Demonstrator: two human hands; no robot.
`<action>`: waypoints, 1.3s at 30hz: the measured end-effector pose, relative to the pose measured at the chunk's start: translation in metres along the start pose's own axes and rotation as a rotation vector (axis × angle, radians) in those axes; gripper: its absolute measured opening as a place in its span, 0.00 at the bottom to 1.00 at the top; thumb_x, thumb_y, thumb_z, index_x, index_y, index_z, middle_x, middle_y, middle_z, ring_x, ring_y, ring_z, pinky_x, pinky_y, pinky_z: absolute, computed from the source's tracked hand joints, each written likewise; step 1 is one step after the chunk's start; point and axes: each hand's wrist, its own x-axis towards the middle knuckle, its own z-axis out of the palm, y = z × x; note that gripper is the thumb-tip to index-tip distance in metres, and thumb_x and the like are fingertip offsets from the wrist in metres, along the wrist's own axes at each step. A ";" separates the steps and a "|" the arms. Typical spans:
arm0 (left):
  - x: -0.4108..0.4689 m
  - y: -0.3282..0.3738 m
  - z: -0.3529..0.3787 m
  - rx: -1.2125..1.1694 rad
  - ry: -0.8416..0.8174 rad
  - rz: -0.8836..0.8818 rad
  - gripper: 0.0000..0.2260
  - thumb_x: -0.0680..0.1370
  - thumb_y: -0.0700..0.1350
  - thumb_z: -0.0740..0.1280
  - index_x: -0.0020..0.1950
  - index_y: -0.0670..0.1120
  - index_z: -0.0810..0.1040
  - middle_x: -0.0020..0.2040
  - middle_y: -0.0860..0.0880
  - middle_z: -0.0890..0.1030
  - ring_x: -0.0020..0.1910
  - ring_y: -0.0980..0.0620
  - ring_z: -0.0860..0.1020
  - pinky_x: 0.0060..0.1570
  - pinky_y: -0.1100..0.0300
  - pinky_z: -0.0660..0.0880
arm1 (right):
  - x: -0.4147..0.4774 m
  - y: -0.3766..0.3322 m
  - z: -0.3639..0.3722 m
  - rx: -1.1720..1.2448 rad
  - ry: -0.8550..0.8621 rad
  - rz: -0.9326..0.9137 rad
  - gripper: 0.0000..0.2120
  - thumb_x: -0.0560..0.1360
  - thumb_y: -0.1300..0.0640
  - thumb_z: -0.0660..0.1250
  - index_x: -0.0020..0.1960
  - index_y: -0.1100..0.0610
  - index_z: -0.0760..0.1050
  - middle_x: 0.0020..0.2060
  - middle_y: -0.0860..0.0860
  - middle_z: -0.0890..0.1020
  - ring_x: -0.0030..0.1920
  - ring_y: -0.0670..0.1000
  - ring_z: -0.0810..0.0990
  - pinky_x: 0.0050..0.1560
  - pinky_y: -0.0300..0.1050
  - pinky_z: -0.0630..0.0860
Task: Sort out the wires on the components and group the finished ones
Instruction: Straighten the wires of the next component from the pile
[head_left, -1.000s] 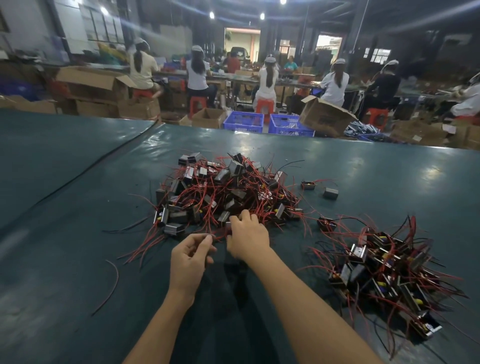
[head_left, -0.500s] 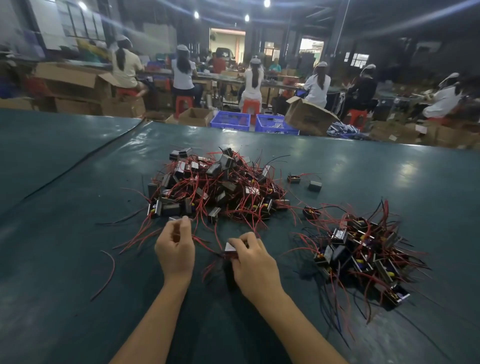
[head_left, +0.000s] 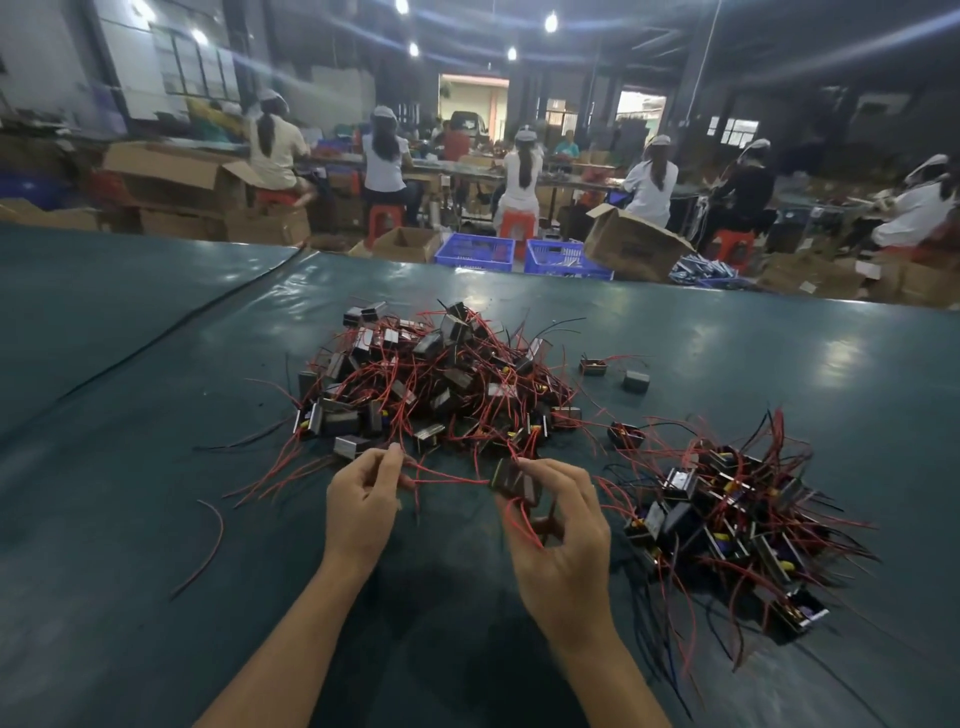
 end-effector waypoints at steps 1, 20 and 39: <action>-0.002 0.003 0.001 -0.024 -0.015 0.007 0.18 0.82 0.52 0.60 0.40 0.44 0.81 0.31 0.47 0.80 0.27 0.53 0.74 0.31 0.57 0.72 | 0.001 -0.002 -0.001 0.035 0.001 0.003 0.18 0.71 0.64 0.74 0.58 0.51 0.78 0.53 0.43 0.77 0.54 0.51 0.78 0.49 0.41 0.78; -0.053 0.030 0.037 -0.434 -0.570 -0.241 0.28 0.67 0.49 0.77 0.66 0.55 0.74 0.59 0.45 0.82 0.59 0.46 0.81 0.52 0.56 0.78 | -0.013 -0.010 0.027 0.221 -0.046 0.336 0.14 0.77 0.62 0.69 0.61 0.54 0.77 0.54 0.48 0.79 0.56 0.46 0.79 0.55 0.43 0.78; -0.038 0.048 0.012 -0.646 -0.345 -0.363 0.09 0.72 0.44 0.68 0.48 0.40 0.76 0.43 0.36 0.84 0.27 0.50 0.79 0.24 0.63 0.74 | 0.022 0.021 0.032 0.441 -0.235 0.916 0.19 0.83 0.53 0.57 0.74 0.51 0.62 0.56 0.55 0.78 0.54 0.52 0.80 0.42 0.43 0.81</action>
